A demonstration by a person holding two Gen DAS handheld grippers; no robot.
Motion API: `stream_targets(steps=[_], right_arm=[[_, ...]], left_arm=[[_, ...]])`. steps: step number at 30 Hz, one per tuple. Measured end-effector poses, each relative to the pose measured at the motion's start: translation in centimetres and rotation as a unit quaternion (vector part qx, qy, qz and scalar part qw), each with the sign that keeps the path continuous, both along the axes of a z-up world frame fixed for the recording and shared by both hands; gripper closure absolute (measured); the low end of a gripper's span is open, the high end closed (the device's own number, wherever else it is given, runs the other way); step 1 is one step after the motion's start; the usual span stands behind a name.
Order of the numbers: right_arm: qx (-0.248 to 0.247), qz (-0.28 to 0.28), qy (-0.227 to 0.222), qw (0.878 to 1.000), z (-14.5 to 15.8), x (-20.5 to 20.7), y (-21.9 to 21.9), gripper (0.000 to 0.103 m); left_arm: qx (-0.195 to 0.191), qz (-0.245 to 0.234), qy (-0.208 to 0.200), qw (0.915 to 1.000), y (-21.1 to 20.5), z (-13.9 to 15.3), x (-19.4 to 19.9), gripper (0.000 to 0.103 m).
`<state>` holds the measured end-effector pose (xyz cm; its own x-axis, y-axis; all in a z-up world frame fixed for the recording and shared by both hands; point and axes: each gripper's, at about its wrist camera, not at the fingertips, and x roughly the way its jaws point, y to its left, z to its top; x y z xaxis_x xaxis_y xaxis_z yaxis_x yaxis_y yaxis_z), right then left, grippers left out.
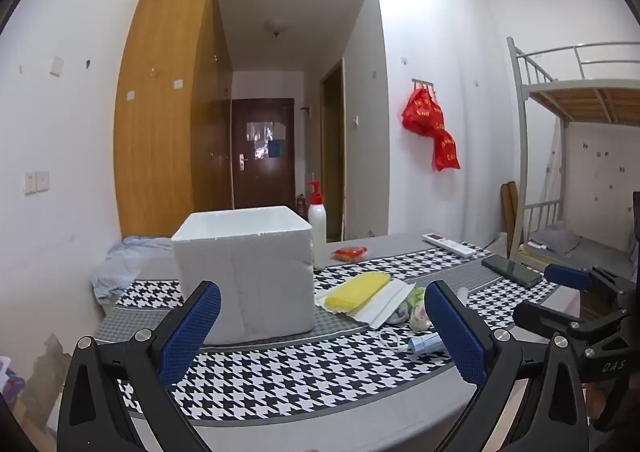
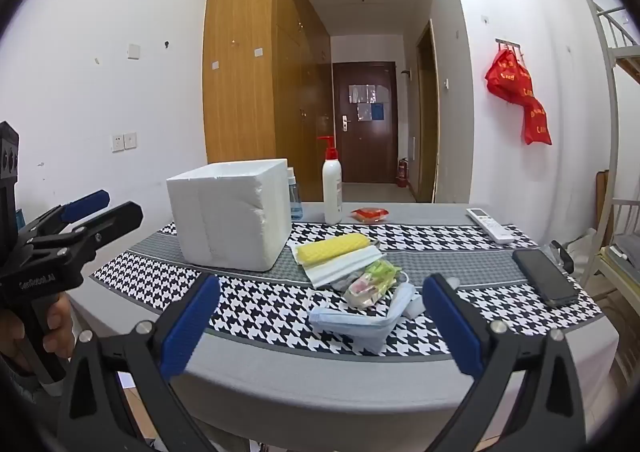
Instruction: Organize soft objects
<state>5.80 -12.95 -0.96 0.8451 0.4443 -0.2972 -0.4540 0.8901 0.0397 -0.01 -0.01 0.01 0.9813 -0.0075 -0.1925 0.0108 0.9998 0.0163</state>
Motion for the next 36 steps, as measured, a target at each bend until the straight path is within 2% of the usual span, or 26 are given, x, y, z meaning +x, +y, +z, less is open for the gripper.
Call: stream_targets(steps=[3, 4, 6, 7, 11, 24, 36], right_arm=[[0.0, 0.0, -0.003, 1.0, 0.0, 0.1, 0.0, 0.001], [-0.001, -0.001, -0.003, 1.0, 0.0, 0.1, 0.0, 0.001], [0.0, 0.0, -0.003, 1.0, 0.0, 0.0, 0.0, 0.001], [0.0, 0.0, -0.004, 1.0, 0.0, 0.0, 0.0, 0.001], [0.003, 0.001, -0.005, 1.0, 0.3, -0.8, -0.2, 0.001], [0.0, -0.002, -0.001, 1.0, 0.1, -0.4, 0.0, 0.001], [0.001, 0.0, -0.001, 1.0, 0.2, -0.5, -0.3, 0.001]], left_arm=[[0.003, 0.001, -0.001, 1.0, -0.4, -0.1, 0.1, 0.001], [-0.013, 0.001, -0.001, 0.9999, 0.4, -0.1, 0.1, 0.001], [-0.017, 0.002, -0.004, 0.9999, 0.6, -0.2, -0.1, 0.001], [-0.013, 0.006, 0.004, 0.9999, 0.4, -0.4, 0.6, 0.001], [-0.013, 0.021, -0.005, 0.9997, 0.8, -0.5, -0.1, 0.001], [-0.008, 0.015, 0.009, 0.9998, 0.3, -0.3, 0.3, 0.001], [0.001, 0.018, 0.002, 0.9998, -0.2, -0.3, 0.0, 0.001]])
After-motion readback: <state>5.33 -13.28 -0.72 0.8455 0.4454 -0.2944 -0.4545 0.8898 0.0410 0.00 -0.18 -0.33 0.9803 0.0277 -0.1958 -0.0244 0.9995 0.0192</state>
